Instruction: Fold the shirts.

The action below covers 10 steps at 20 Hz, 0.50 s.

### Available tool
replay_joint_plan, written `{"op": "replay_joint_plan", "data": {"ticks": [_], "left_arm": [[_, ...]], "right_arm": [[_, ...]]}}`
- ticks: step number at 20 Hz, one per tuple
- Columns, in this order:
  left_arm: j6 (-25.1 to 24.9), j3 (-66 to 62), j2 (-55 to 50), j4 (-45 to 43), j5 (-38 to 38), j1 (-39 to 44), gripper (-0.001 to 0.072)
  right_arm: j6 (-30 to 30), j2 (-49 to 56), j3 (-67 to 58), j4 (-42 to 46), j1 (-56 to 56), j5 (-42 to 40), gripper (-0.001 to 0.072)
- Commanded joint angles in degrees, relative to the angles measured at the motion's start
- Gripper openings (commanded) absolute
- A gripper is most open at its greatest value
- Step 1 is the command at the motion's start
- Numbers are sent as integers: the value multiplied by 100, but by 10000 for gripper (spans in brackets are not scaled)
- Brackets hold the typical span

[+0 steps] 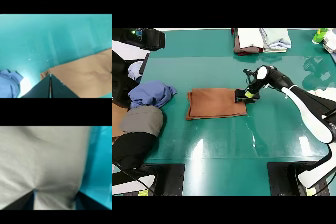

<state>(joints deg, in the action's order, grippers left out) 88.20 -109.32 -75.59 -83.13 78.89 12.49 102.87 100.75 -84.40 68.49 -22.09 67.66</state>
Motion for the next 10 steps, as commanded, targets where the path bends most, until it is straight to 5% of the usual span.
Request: {"op": "replay_joint_plan", "data": {"ticks": [1, 3, 10], "left_arm": [[-26, 2, 2, 35, 76, -4, 25], [-92, 2, 2, 332, 35, -2, 24], [-326, 2, 2, 232, -286, 988, 24]], "right_arm": [[13, 184, -61, 28, -116, -149, 311], [-13, 92, -61, 70, -109, -271, 15], [-55, -1346, -63, 1167, 1025, -197, 18]]}}
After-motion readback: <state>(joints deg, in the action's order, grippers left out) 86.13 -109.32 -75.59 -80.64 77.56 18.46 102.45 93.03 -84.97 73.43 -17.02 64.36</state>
